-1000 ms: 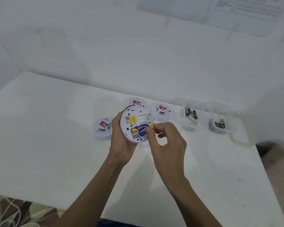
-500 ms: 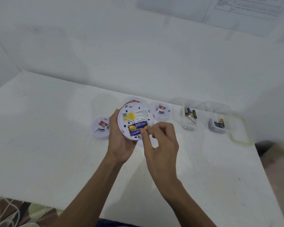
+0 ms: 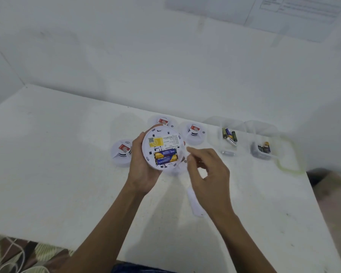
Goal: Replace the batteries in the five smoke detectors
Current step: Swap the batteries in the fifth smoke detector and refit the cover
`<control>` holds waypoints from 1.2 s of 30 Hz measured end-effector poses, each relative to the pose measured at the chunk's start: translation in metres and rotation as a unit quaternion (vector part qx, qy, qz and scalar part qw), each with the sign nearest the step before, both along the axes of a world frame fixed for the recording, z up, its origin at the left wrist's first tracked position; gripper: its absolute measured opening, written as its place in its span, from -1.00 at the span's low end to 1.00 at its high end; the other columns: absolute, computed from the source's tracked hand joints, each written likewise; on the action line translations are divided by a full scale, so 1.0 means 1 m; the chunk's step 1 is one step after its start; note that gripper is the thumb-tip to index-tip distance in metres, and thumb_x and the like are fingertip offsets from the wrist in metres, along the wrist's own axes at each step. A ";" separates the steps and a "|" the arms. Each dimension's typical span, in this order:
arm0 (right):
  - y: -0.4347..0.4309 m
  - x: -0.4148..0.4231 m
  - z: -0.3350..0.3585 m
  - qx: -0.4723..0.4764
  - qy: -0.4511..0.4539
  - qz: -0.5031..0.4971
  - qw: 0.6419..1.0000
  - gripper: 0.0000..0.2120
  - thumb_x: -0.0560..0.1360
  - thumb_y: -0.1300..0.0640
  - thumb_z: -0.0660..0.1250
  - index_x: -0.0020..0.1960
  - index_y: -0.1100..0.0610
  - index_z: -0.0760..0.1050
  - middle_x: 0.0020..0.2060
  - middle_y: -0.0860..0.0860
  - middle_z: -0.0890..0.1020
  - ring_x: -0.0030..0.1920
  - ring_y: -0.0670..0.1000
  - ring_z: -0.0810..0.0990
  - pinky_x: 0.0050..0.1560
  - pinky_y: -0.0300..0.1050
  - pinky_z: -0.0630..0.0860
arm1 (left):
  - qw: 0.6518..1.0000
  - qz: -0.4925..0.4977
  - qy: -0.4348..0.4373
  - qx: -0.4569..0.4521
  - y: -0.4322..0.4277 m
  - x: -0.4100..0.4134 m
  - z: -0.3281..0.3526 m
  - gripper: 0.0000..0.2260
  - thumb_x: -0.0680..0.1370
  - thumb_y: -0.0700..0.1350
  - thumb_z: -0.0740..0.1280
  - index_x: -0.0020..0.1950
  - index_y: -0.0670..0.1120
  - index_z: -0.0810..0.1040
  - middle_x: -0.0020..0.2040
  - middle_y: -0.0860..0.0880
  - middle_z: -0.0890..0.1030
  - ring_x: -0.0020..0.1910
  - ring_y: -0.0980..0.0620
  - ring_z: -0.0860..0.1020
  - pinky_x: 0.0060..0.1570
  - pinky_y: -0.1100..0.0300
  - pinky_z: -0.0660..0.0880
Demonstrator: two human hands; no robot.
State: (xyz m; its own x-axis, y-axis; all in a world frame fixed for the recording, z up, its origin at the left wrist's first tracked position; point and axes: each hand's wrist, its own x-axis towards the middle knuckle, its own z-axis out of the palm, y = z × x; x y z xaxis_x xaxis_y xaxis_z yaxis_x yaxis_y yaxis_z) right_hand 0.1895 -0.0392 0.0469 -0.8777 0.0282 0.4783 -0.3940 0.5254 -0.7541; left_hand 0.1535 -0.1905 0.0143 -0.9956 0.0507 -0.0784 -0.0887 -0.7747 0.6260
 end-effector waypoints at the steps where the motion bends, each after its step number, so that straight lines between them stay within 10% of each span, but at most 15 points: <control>1: 0.007 -0.001 -0.003 0.005 -0.026 -0.015 1.000 -0.83 0.51 0.23 0.33 0.08 0.17 0.60 -0.12 0.02 0.62 -0.17 -0.13 0.59 -0.15 -0.47 0.45 | 1.000 -0.001 -0.002 -0.006 -0.001 0.000 -0.004 -0.57 0.49 0.12 0.25 0.28 -0.07 0.49 0.22 -0.16 0.56 0.25 -0.20 0.49 0.09 -0.06 0.57; 7: 0.041 0.002 -0.050 0.239 -0.354 -0.083 0.901 -0.51 0.52 -0.10 0.30 0.34 0.16 0.41 0.16 0.08 0.52 0.12 0.03 0.51 0.07 -0.21 0.36 | 0.998 -0.041 -0.035 0.019 0.003 0.004 -0.017 -0.52 0.46 0.10 0.30 0.31 -0.11 0.44 0.19 -0.21 0.59 0.13 -0.22 0.59 -0.11 -0.06 0.60; 14: 0.036 0.013 -0.089 0.336 -0.420 -0.111 0.836 -0.43 0.45 -0.21 0.34 0.24 0.19 0.40 0.17 0.09 0.43 0.15 0.05 0.44 0.09 -0.17 0.43 | 0.998 -0.062 -0.033 0.004 0.007 0.005 -0.027 -0.46 0.32 0.18 0.46 0.23 -0.03 0.56 0.19 -0.17 0.60 0.16 -0.25 0.57 -0.01 -0.17 0.57; 20: 0.038 0.007 -0.094 0.308 -0.413 -0.121 0.849 -0.43 0.40 -0.15 0.41 0.22 0.13 0.28 0.07 0.05 0.44 0.07 0.08 0.47 -0.01 -0.10 0.43 | 0.997 -0.075 -0.032 0.008 0.008 0.004 -0.032 -0.34 0.31 0.18 0.50 0.33 -0.05 0.47 0.33 -0.24 0.48 0.28 -0.33 0.46 0.18 -0.36 0.40; 23: 0.041 0.008 -0.097 0.250 -0.386 -0.093 0.883 -0.86 0.54 0.07 0.28 -0.05 0.09 0.33 -0.15 -0.01 0.43 -0.13 -0.01 0.44 -0.22 -0.28 0.33 | 0.997 -0.068 -0.041 0.009 0.010 0.006 -0.033 -0.40 0.38 0.19 0.43 0.34 -0.04 0.46 0.32 -0.22 0.49 0.28 -0.31 0.47 0.18 -0.34 0.42; 25: 0.042 0.007 -0.093 0.202 -0.365 -0.077 0.905 -0.73 0.57 0.17 0.24 -0.25 0.05 0.23 -0.31 -0.05 0.36 -0.28 -0.06 0.36 -0.37 -0.36 0.24 | 0.997 -0.061 -0.050 0.005 0.009 0.008 -0.032 -0.56 0.47 0.15 0.27 0.27 -0.03 0.52 0.23 -0.17 0.58 0.19 -0.25 0.55 0.06 -0.23 0.54; 31: 0.039 -0.001 -0.054 -0.032 -0.342 -0.053 0.938 -0.70 0.52 0.12 0.30 -0.31 0.13 0.25 -0.35 0.17 0.44 -0.36 -0.01 0.54 -0.26 -0.18 0.61 | 0.998 -0.023 -0.045 -0.042 0.006 0.012 -0.028 -0.65 0.49 0.09 0.15 0.03 0.05 0.69 0.03 -0.06 0.69 -0.02 -0.05 0.66 -0.16 0.05 0.63; 36: 0.028 -0.003 -0.012 -0.086 -0.278 -0.004 0.957 -0.66 0.47 0.10 0.39 -0.31 0.09 0.24 -0.41 -0.04 0.32 -0.39 -0.06 0.29 -0.34 -0.19 0.34 | 0.996 -0.017 -0.004 -0.091 0.006 0.010 -0.027 -0.49 0.17 0.30 0.53 0.02 0.09 0.69 0.02 -0.01 0.69 -0.01 -0.01 0.66 -0.12 0.11 0.62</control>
